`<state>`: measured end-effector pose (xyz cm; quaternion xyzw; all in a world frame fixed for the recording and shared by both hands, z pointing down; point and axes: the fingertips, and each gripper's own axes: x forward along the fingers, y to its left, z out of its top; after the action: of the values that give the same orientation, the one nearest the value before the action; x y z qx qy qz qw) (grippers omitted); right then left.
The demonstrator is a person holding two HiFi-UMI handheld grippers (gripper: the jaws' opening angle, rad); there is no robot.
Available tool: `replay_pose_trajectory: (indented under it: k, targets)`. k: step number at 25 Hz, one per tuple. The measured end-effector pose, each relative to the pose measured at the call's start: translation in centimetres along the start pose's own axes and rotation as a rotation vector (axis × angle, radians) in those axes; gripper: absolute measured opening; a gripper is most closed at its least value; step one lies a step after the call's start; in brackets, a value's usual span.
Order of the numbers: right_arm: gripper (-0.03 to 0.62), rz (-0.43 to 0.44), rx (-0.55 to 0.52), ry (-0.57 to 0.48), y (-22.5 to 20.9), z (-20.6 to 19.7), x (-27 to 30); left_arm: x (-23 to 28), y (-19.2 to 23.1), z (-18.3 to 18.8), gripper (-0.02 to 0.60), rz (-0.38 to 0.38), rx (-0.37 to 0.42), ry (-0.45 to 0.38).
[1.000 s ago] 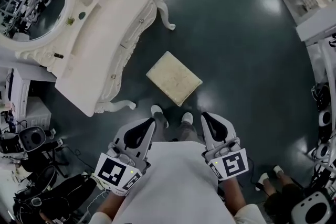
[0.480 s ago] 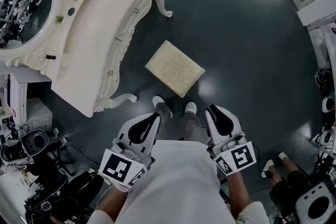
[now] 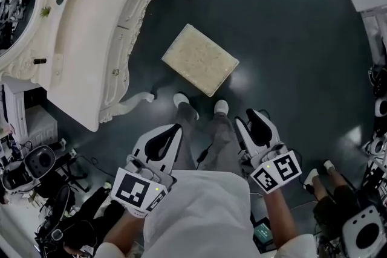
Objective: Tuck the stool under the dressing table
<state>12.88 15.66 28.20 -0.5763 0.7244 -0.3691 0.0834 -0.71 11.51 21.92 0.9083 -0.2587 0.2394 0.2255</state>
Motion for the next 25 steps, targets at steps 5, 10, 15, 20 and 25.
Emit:
replay_pose_trajectory:
  k: [5,10,15,20,25]
  targets:
    - [0.187,-0.042,0.079,0.033,-3.1,-3.6,1.9,1.8,0.9,-2.4,0.008,-0.008,-0.021,0.034]
    - [0.204,-0.077,0.108,0.058,-5.5,-6.0,3.6,3.4,1.4,-4.0,0.008,-0.012,-0.023,0.066]
    - [0.204,-0.105,0.152,0.086,-8.4,-8.8,5.8,5.3,2.2,-5.8,0.008,-0.004,-0.023,0.086]
    - [0.204,-0.147,0.186,0.134,-11.4,-12.0,8.0,7.1,3.5,-7.1,0.008,0.003,-0.03,0.103]
    - [0.227,-0.177,0.223,0.169,-14.0,-15.5,10.3,9.0,4.9,-8.9,0.008,0.021,-0.045,0.1]
